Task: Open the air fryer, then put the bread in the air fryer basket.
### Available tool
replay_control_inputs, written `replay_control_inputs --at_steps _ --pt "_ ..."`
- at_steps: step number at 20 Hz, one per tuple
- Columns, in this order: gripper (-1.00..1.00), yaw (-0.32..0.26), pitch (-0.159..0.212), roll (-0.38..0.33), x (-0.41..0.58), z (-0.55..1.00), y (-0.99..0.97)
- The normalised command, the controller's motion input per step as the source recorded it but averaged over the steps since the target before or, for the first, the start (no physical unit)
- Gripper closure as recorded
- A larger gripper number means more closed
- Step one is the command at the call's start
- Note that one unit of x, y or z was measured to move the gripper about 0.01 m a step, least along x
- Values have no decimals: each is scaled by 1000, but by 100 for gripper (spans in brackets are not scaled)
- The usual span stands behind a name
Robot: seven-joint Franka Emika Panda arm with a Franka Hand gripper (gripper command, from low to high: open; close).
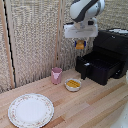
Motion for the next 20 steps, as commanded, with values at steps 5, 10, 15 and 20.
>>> replay_control_inputs --at_steps 5,10,15,20 --pt "100 -67 -23 30 106 14 -942" --pt "100 -38 -8 87 131 -106 -914" --pt "100 -15 0 83 258 -363 -533" --pt "100 -11 -3 47 386 -405 -311"
